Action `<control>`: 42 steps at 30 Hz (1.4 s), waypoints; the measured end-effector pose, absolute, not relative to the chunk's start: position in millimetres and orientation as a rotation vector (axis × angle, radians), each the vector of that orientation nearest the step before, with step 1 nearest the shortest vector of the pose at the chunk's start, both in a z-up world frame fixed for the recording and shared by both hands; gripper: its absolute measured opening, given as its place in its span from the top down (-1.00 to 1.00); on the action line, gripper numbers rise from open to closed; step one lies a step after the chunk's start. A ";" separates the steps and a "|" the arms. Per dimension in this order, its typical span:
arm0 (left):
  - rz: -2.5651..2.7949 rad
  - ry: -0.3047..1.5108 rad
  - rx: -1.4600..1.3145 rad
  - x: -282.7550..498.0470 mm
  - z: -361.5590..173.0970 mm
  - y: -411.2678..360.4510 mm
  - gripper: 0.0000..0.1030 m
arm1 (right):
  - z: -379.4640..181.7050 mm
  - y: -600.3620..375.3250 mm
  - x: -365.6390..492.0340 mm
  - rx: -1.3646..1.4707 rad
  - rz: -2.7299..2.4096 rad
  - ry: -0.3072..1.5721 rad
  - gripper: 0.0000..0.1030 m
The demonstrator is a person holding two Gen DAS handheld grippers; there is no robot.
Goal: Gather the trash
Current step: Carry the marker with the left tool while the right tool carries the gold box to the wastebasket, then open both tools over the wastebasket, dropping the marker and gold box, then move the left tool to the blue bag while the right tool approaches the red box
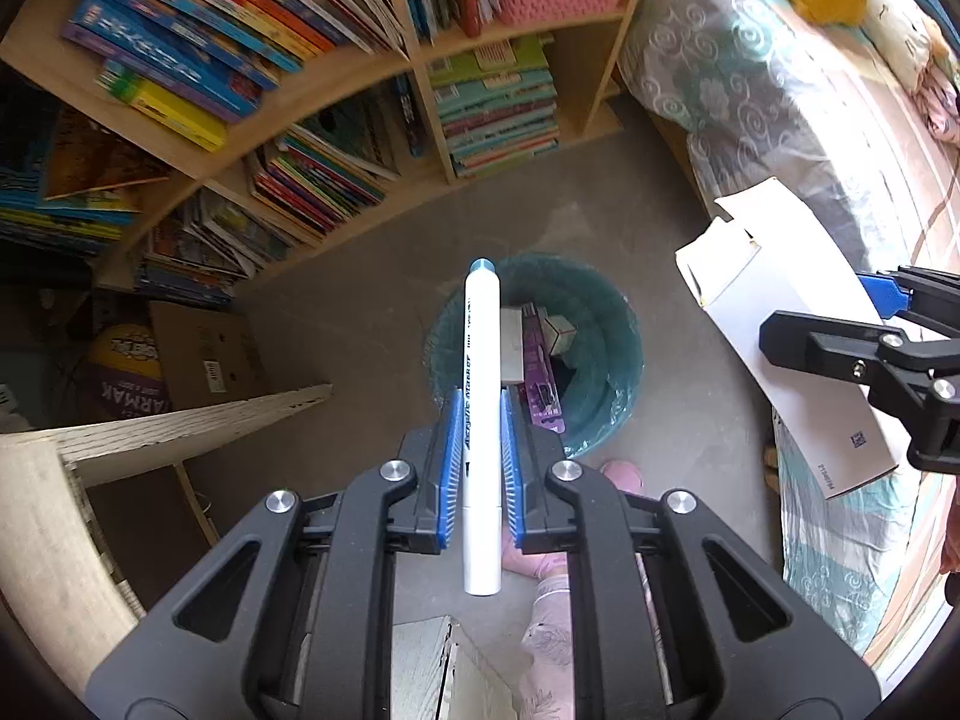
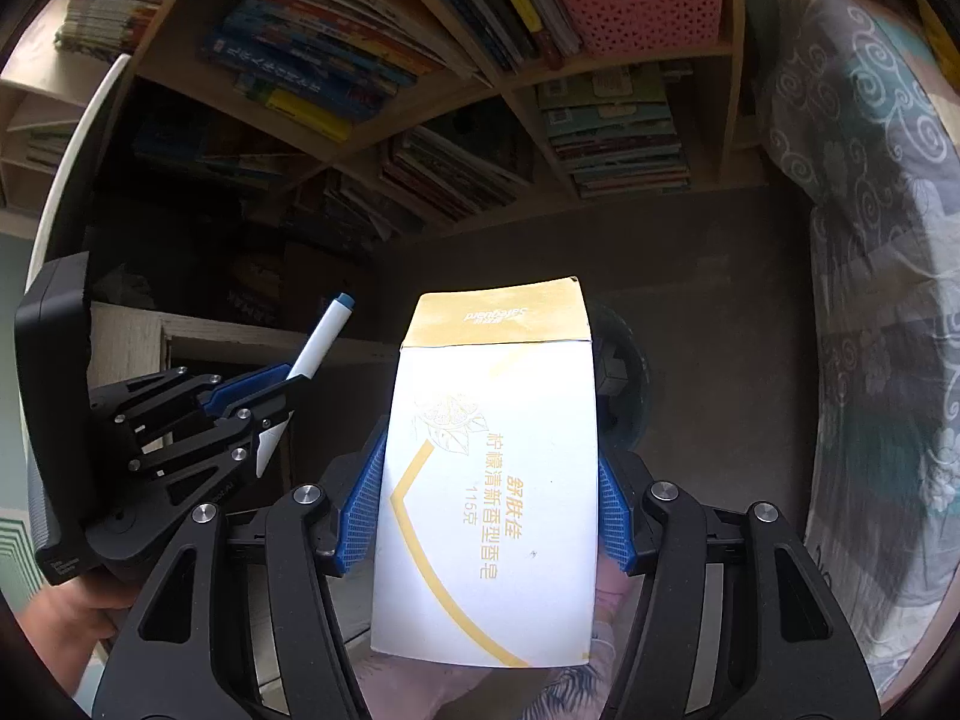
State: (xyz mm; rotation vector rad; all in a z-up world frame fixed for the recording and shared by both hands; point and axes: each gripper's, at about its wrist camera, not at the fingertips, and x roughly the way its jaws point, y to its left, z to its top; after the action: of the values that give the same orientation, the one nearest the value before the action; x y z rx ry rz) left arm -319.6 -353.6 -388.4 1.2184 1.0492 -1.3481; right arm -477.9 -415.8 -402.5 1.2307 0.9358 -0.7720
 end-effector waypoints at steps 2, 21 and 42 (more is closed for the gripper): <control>-1.347 1.056 1.238 -320.3 -401.3 -354.0 0.78 | -415.7 -418.5 -477.7 1.263 -0.772 0.931 -0.17; -1.316 1.090 1.291 -324.3 -433.0 -352.0 -0.05 | -432.2 -437.4 -500.2 1.367 -0.812 0.901 -0.51; -1.058 1.033 0.820 -241.9 -194.6 -272.0 -0.39 | -201.9 -447.4 -395.7 0.839 -0.388 0.891 -0.69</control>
State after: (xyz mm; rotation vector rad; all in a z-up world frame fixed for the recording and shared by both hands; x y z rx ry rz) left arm -241.9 -272.0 -194.6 0.8202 1.0331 -1.0583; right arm -395.7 -447.4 -201.9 0.8394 0.8907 -0.3880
